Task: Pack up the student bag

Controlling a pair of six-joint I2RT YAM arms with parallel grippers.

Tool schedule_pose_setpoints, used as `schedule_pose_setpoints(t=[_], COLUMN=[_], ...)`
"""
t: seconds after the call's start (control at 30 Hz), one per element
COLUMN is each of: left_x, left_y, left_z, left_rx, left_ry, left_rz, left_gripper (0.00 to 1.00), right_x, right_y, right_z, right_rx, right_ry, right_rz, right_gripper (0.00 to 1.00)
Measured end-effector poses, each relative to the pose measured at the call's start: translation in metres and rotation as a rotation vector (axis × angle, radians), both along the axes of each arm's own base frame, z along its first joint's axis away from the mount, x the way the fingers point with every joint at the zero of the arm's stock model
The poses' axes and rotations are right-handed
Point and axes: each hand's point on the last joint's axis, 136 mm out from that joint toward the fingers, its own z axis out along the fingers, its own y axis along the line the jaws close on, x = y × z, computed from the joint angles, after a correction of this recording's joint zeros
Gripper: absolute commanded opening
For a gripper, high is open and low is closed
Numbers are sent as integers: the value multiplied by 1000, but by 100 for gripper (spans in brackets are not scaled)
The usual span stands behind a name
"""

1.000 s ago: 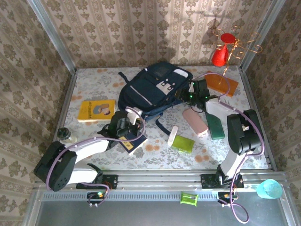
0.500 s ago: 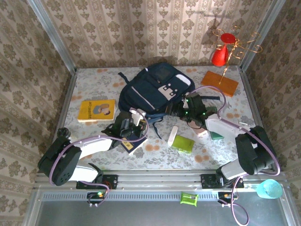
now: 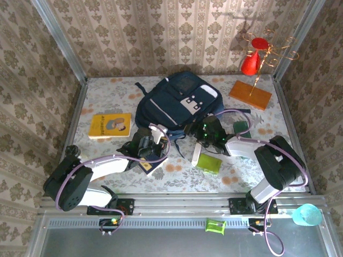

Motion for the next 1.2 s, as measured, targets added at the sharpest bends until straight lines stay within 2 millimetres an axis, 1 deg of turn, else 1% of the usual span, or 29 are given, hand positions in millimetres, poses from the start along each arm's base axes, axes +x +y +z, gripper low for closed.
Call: schedule_pose_setpoints(t=[0.07,0.13,0.2,0.33,0.4,0.43,0.57,0.63,0.73,0.83,0.93,1.07,1.13,1.2], left_x=[0,1,1,3,4,5,14,18,22,24,21,13,9,4], left_y=[0,1,1,7,13,17,36,47,57,63,61,51,45,38], left_z=[0,0,0,-2,-1,0,3,3,4,1,0,1,1,1], left_rx=[1,4,9,49,71,80,102,119,132,142,137,104,92,84], left_ry=[-1,-4,-9,-29,-39,-45,-60,-61,-64,-54,-44,-21,-11,-4], left_rz=[2,3,5,18,28,37,86,114,139,148,133,87,69,50], left_gripper=[0,0,0,0,0,0,0,0,0,0,0,0,0,0], right_x=[9,17,21,27,28,29,32,36,42,51,61,72,73,72], right_y=[3,4,3,-2,-5,-7,-25,-38,-50,-54,-54,-63,-68,-71], right_z=[0,-1,-4,-3,-1,0,8,10,14,23,26,25,24,25], right_rx=[12,17,17,7,-5,-11,-42,-59,-83,-108,-129,-144,-145,-140], right_ry=[-12,-24,-28,-47,-58,-62,-75,-75,-55,-47,-40,-18,-13,-14], right_rz=[-21,-43,-67,-95,-93,-94,-91,-88,-49,24,85,110,106,97], right_gripper=[68,56,37,12,2,0,0,0,0,1,14,37,47,55])
